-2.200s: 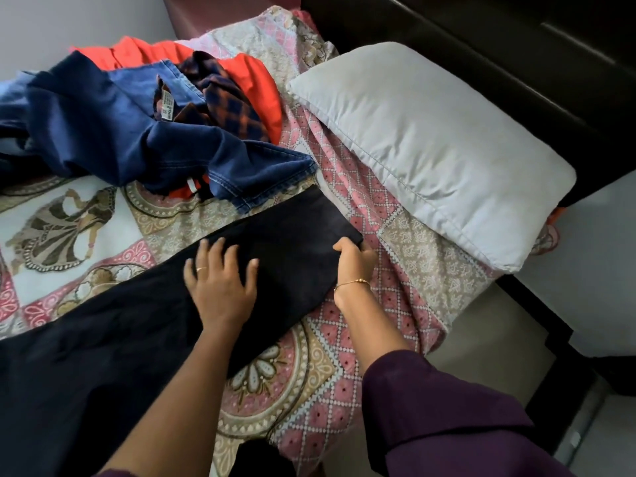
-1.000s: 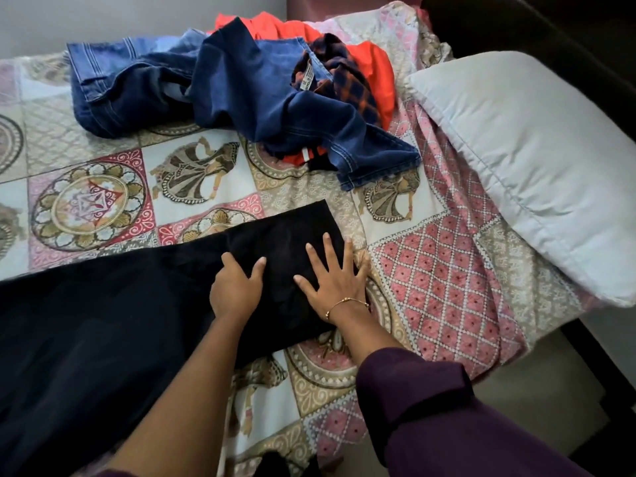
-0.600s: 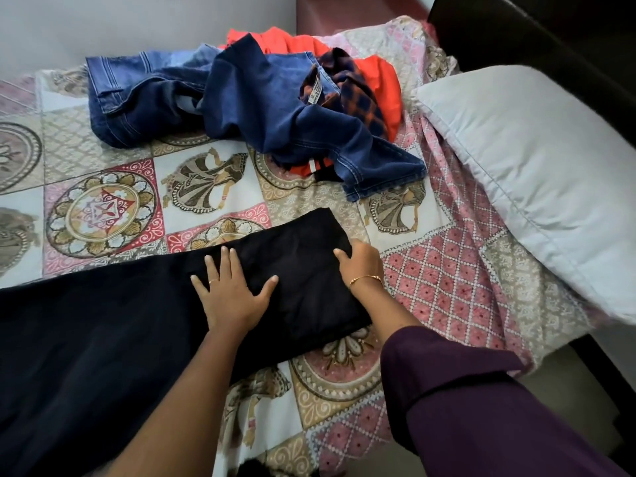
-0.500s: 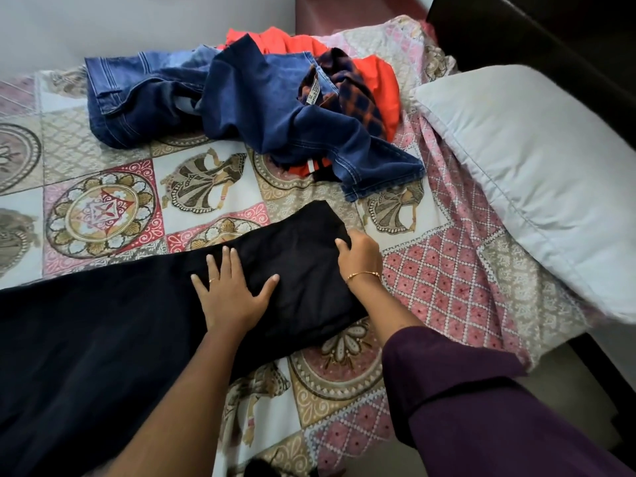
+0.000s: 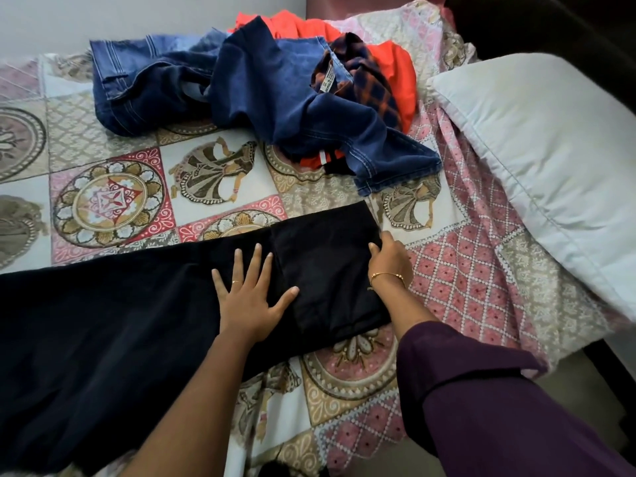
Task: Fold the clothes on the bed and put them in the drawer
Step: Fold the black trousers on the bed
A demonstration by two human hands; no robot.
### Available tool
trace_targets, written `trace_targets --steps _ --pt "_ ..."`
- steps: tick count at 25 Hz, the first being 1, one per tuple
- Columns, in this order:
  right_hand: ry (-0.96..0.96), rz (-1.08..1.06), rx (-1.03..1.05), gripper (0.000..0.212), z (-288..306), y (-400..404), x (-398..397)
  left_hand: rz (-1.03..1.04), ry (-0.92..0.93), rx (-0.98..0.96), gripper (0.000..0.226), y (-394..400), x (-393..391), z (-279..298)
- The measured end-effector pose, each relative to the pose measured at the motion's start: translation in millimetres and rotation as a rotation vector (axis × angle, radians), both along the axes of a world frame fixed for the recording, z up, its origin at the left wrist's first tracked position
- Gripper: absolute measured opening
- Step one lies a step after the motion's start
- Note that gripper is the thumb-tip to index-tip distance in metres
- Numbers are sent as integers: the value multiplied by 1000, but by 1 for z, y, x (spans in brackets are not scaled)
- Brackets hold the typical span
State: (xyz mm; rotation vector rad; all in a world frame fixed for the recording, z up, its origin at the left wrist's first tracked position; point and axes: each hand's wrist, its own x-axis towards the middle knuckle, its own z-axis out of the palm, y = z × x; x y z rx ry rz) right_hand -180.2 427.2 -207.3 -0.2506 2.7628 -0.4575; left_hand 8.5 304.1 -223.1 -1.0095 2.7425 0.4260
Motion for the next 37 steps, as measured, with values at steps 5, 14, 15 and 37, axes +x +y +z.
trace_targets --steps 5,14,15,37 --pt "42 55 23 31 -4 -1 2 -15 277 -64 87 3 -3 -3" --pt "110 167 84 33 -6 5 6 -326 41 -36 121 14 -25 -4" --pt "99 165 85 33 -5 5 6 -316 10 -32 123 16 -26 -2" --pt "-378 664 -54 30 110 -113 161 892 728 874 18 -52 30 69"
